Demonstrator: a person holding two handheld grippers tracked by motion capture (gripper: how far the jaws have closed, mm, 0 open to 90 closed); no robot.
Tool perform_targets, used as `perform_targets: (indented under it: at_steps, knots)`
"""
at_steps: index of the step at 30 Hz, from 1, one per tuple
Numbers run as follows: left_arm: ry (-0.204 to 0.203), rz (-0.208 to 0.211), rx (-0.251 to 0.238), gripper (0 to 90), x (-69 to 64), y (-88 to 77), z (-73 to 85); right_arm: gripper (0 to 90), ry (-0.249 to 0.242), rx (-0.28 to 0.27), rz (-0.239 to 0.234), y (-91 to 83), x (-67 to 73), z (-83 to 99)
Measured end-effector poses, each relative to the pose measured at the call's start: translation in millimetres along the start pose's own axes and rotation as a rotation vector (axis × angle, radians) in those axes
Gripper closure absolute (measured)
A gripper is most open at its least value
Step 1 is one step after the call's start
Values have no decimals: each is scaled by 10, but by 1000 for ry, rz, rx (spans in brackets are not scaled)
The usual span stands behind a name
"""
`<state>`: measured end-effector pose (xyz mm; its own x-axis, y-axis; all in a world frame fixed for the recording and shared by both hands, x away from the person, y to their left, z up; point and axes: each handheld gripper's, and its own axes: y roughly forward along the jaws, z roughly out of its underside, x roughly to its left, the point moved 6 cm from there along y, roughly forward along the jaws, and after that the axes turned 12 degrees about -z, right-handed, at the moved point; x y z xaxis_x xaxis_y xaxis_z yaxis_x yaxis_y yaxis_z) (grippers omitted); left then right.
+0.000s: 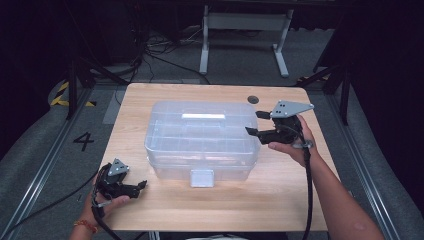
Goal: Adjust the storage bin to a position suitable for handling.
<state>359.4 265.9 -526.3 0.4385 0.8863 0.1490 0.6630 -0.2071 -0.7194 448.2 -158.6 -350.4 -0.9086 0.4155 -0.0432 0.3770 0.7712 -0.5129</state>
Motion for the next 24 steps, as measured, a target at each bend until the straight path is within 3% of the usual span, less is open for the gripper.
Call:
perform_targets:
  at_steps: [16,24]
  knots:
    - [-4,1,2,92,-4,-1,2,355,-16,15,-14,177,-13,-123]
    - [-2,0,-1,92,-1,1,0,354,-17,20,-42,277,20,-210]
